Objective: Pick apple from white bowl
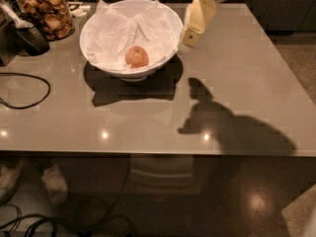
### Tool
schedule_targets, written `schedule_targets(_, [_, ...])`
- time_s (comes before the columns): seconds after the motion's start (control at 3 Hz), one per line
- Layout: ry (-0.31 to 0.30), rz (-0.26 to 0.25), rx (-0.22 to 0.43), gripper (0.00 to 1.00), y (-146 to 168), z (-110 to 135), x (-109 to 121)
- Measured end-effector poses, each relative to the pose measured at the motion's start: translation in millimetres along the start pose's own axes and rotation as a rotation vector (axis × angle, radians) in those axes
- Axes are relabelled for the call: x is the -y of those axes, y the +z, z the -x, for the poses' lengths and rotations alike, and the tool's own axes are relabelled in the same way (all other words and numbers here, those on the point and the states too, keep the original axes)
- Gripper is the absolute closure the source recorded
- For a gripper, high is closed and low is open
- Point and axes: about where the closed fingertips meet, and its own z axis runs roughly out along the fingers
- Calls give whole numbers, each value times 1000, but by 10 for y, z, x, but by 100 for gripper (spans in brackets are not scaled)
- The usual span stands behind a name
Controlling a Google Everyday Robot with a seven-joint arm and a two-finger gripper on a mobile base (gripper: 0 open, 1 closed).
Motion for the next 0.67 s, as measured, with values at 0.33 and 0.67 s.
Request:
schedule_targets(0.33, [-36, 23, 8, 15, 126, 248, 90])
schedule_targets(0.67, [-60, 42, 8, 24, 235, 394, 147])
